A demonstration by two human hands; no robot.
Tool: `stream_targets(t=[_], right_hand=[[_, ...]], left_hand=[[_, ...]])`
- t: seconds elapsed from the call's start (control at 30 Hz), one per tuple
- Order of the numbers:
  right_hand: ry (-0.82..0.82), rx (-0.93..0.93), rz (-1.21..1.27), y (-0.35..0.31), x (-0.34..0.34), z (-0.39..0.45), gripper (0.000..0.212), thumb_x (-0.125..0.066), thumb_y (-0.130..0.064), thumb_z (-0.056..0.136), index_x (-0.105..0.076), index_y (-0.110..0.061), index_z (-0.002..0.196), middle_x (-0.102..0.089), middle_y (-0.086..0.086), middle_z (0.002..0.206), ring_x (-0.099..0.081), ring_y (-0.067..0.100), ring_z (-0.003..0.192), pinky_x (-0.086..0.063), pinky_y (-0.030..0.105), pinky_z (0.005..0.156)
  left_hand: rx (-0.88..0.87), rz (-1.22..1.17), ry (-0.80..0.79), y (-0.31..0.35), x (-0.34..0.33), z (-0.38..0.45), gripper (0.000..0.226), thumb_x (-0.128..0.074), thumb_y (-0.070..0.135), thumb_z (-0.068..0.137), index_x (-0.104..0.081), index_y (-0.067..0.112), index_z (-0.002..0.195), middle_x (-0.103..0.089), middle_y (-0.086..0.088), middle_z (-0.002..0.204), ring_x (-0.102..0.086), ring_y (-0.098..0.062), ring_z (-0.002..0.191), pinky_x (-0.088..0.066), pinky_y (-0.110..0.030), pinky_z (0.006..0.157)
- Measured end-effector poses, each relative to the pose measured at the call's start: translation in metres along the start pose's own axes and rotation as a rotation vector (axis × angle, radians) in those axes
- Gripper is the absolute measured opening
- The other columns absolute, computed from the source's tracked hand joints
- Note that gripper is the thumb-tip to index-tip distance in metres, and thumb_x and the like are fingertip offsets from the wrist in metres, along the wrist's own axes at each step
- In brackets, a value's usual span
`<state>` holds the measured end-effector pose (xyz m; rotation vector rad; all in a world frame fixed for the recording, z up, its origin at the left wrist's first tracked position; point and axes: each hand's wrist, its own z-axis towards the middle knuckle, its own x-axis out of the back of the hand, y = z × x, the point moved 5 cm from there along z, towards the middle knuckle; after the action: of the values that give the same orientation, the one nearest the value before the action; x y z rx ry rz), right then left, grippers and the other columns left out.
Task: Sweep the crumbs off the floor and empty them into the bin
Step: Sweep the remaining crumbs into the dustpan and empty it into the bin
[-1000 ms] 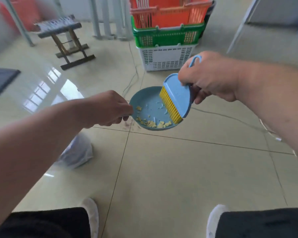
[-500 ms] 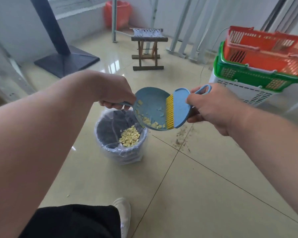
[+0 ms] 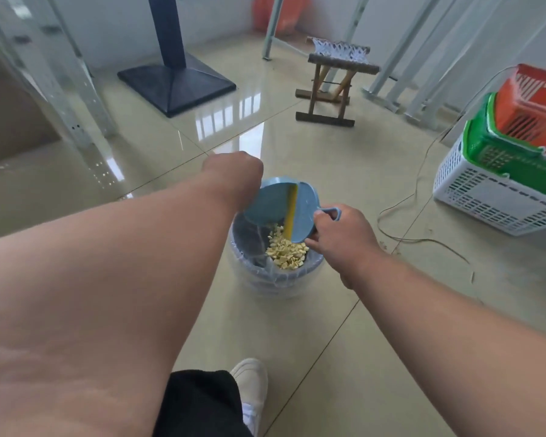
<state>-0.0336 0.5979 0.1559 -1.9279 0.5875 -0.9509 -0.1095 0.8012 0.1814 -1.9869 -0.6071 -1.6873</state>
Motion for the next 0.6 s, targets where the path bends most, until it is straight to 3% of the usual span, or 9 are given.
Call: stream_targets(t=[0.17, 0.3, 0.43, 0.5, 0.6], right_hand=[[0.019, -0.094, 0.304, 0.029, -0.029, -0.019, 0.019, -0.053, -0.032, 0.103, -0.067, -0.019, 0.101, -0.075, 0.017, 0.108, -0.077, 0.022, 0.095, -0.064, 0.040, 0.084], [0.015, -0.189, 0.670, 0.025, -0.042, -0.035, 0.017, -0.049, -0.025, 0.108, -0.062, -0.013, 0.109, -0.073, 0.018, 0.111, -0.077, 0.024, 0.097, -0.064, 0.029, 0.078], [-0.004, -0.284, 0.881, 0.020, -0.041, -0.040, 0.027, -0.046, -0.026, 0.109, -0.056, -0.007, 0.124, -0.072, 0.018, 0.118, -0.075, 0.028, 0.103, -0.062, 0.039, 0.090], [0.003, -0.321, 0.914, 0.023, -0.039, -0.039, 0.027, -0.047, -0.028, 0.109, -0.057, -0.006, 0.122, -0.073, 0.019, 0.118, -0.074, 0.030, 0.103, -0.061, 0.043, 0.093], [0.024, -0.355, 0.957, 0.031, -0.031, -0.038, 0.034, -0.048, -0.032, 0.108, -0.058, -0.005, 0.125, -0.075, 0.018, 0.112, -0.077, 0.029, 0.095, -0.063, 0.042, 0.087]], left_hand=[[0.133, -0.063, 0.012, -0.024, 0.009, 0.013, 0.026, -0.059, 0.000, 0.091, -0.043, 0.016, 0.077, -0.047, -0.003, 0.083, -0.057, -0.031, 0.079, -0.044, -0.039, 0.071], [0.052, -0.089, -0.042, -0.022, 0.007, 0.020, 0.029, -0.072, 0.017, 0.092, -0.053, 0.011, 0.071, -0.055, -0.008, 0.081, -0.055, -0.027, 0.065, -0.052, -0.040, 0.068], [0.030, -0.262, -0.138, -0.016, 0.006, 0.021, 0.022, -0.079, 0.018, 0.084, -0.072, 0.014, 0.065, -0.077, -0.006, 0.079, -0.070, -0.026, 0.073, -0.064, -0.041, 0.080], [0.069, -0.523, -0.222, -0.015, 0.005, 0.020, 0.014, -0.079, 0.019, 0.084, -0.083, 0.009, 0.074, -0.082, -0.002, 0.076, -0.064, -0.021, 0.066, -0.057, -0.032, 0.067], [0.104, -0.804, -0.308, -0.019, 0.005, 0.015, 0.016, -0.076, 0.015, 0.084, -0.081, 0.000, 0.085, -0.076, -0.001, 0.065, -0.044, -0.022, 0.062, -0.039, -0.031, 0.053]])
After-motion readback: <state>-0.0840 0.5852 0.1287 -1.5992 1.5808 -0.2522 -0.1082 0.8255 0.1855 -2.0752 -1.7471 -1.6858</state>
